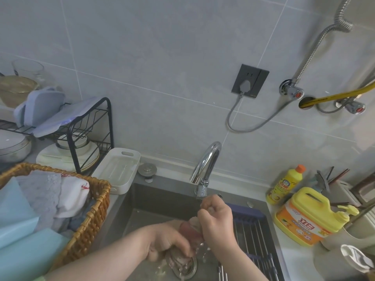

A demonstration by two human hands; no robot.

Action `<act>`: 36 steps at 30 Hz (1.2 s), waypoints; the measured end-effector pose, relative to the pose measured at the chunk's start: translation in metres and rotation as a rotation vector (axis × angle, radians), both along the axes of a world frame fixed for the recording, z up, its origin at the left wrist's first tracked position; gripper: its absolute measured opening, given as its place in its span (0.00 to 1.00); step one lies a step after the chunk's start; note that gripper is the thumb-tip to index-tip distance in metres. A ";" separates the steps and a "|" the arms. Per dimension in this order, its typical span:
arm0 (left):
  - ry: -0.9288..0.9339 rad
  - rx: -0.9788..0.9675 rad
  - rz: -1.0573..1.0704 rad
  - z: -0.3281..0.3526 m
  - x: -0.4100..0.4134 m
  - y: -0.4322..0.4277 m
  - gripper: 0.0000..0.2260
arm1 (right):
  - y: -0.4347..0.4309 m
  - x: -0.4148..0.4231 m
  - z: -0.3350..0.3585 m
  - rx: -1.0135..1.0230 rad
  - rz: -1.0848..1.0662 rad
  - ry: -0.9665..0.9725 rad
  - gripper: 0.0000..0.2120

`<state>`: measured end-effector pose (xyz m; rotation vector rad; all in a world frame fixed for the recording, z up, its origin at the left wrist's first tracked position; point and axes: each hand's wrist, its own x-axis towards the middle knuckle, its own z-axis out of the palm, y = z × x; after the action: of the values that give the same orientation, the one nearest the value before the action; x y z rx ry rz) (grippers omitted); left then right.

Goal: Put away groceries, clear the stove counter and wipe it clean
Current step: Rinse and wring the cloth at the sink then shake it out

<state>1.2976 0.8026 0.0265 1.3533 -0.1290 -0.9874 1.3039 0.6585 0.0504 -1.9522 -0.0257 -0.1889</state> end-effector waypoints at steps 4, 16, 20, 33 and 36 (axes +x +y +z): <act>-0.584 0.518 0.301 0.001 0.003 0.002 0.07 | -0.019 0.001 0.004 0.177 0.099 0.153 0.18; -1.709 1.040 -0.027 -0.021 0.012 0.030 0.16 | -0.038 0.005 -0.004 0.894 0.100 1.165 0.37; -1.766 1.064 -0.084 -0.020 0.007 0.025 0.14 | -0.010 -0.001 -0.002 0.805 -0.072 1.092 0.22; -0.734 0.767 -0.051 0.017 0.003 0.004 0.12 | 0.012 -0.015 0.004 0.271 -0.287 0.279 0.13; -0.449 0.563 -0.054 0.025 0.001 0.004 0.13 | 0.008 -0.013 0.008 0.167 -0.201 0.215 0.17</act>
<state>1.2989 0.8062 0.0517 2.0900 -0.2371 -0.7740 1.2904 0.6669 0.0587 -1.7977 0.3185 -0.1081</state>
